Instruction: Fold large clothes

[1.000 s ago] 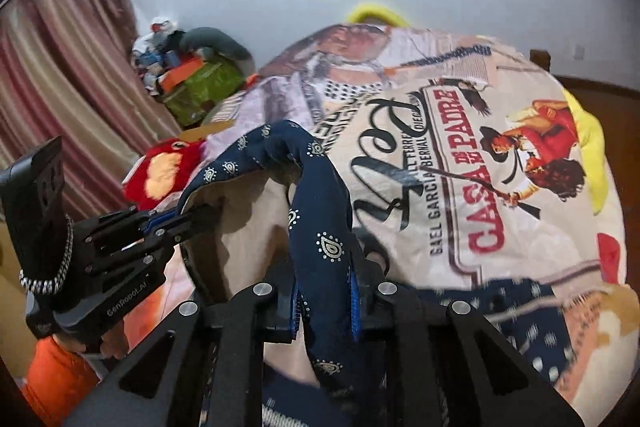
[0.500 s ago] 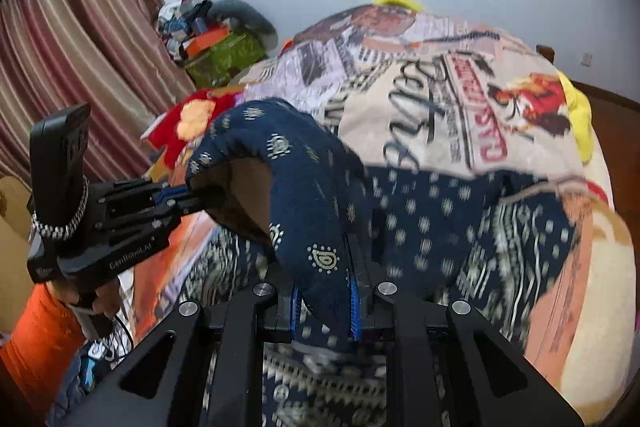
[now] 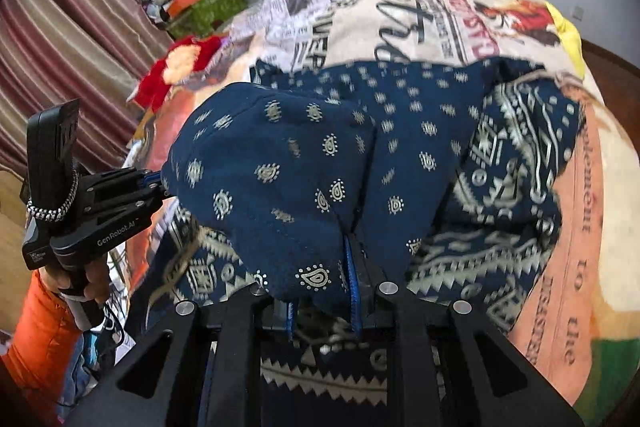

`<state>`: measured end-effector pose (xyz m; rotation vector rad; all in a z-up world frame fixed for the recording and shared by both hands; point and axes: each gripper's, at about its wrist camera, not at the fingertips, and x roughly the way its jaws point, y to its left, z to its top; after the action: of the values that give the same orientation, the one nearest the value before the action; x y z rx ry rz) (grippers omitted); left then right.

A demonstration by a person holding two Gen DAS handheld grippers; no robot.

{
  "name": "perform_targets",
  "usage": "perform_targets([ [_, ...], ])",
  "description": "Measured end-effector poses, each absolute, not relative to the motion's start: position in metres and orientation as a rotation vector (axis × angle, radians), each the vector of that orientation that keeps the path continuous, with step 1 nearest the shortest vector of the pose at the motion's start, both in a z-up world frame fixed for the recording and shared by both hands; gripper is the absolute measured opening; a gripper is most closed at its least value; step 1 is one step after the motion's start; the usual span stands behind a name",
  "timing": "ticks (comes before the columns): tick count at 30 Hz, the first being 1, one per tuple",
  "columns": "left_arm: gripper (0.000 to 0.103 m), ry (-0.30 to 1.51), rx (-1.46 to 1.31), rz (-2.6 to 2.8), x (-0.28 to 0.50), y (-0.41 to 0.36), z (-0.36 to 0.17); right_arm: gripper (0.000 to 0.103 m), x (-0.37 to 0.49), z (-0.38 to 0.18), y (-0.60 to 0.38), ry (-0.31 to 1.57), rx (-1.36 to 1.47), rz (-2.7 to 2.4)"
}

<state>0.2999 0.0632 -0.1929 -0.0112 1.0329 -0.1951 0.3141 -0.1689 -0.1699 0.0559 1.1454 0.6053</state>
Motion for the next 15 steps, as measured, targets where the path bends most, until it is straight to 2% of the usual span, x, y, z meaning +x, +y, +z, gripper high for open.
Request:
perform_targets([
  [11,0.012,1.116,-0.053,-0.136,0.281,0.080,-0.220,0.020,0.292,-0.178,-0.162,1.127,-0.048,0.585],
  [15,0.013,1.126,-0.057,-0.117,0.270,0.093,-0.218,0.033,0.282,-0.173,-0.162,1.093,-0.070,0.593],
])
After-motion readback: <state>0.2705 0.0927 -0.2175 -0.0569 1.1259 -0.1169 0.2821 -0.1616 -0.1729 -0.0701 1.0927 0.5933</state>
